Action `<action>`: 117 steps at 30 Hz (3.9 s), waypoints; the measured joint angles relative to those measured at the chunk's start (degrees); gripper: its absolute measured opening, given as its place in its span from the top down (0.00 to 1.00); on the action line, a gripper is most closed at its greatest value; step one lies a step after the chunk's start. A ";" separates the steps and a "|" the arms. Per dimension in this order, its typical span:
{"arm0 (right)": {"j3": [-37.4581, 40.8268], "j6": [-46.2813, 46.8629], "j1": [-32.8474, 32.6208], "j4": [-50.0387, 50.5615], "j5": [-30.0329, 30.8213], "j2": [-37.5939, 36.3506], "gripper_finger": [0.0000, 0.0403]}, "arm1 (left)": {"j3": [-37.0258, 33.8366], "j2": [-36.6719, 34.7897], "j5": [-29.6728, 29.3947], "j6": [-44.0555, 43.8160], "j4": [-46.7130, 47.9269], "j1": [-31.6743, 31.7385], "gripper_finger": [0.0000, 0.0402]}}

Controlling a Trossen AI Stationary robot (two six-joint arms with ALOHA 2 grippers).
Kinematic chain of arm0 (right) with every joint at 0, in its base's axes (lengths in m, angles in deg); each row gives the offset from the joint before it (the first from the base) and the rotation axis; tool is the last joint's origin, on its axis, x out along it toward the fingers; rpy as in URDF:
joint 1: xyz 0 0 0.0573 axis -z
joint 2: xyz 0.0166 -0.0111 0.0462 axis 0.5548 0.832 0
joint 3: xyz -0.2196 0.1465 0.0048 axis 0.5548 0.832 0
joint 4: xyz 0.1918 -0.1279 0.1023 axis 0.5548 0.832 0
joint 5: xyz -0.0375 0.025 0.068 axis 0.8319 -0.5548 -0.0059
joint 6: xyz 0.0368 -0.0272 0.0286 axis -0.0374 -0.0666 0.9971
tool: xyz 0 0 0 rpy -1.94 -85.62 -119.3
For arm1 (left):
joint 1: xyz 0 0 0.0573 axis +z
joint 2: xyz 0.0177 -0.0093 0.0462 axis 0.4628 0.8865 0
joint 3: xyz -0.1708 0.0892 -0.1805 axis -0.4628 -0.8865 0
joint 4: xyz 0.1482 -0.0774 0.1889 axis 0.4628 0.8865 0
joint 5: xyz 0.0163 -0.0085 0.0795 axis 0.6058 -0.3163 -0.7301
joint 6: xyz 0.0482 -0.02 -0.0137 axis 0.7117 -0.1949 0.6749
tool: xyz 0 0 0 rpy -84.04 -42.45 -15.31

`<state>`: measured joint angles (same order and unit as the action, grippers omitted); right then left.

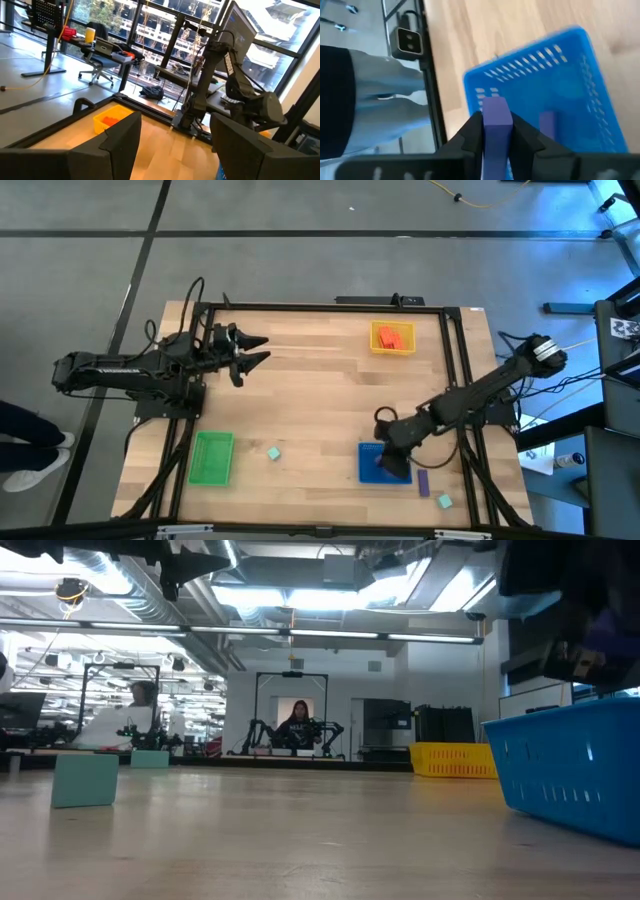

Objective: Sort & place blocks by color
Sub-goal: Put the left purple block into the blue bin, then put the purple block into the blue bin

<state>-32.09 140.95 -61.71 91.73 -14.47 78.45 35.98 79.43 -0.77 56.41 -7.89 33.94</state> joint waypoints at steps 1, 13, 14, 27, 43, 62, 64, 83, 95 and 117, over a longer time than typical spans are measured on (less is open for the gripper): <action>-1.05 -1.07 0.00 0.18 0.02 1.00 0.86 | 0.00 0.01 0.00 0.00 0.00 0.00 0.43; -7.13 -8.75 0.00 11.10 0.59 9.12 0.86 | 0.00 0.01 -0.02 0.00 0.00 0.00 0.43; -7.13 -8.89 0.00 11.07 0.59 9.40 0.86 | 0.00 -0.01 0.00 0.00 -0.02 0.00 0.43; -7.13 -8.68 0.00 10.70 1.29 12.70 0.85 | 0.00 -0.01 -0.01 0.00 0.00 0.00 0.43; -7.13 -7.07 0.00 10.73 -0.05 13.07 0.76 | 0.02 0.00 0.00 -0.04 0.00 0.00 0.43; -7.28 -7.11 0.84 12.10 -7.60 5.86 0.75 | 0.07 -0.01 0.00 -0.07 0.00 0.00 0.43; -7.28 -8.40 0.94 14.72 -7.09 2.30 0.75 | 0.07 0.01 0.00 -0.07 0.02 0.00 0.43; -6.62 -27.22 12.27 7.67 30.94 -29.15 0.75 | 0.19 0.10 2.78 -0.07 -1.63 -0.91 0.45; -3.02 -34.63 27.74 -9.05 12.63 -28.17 0.75 | 4.26 8.13 4.37 6.36 -1.75 -7.19 0.85; -3.02 -23.86 28.59 -5.89 13.46 -28.26 0.44 | 4.35 8.14 3.93 5.95 -2.43 -7.15 1.00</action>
<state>-35.11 117.09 -33.12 85.85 -1.01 50.19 40.33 87.57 3.16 62.35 -10.31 26.79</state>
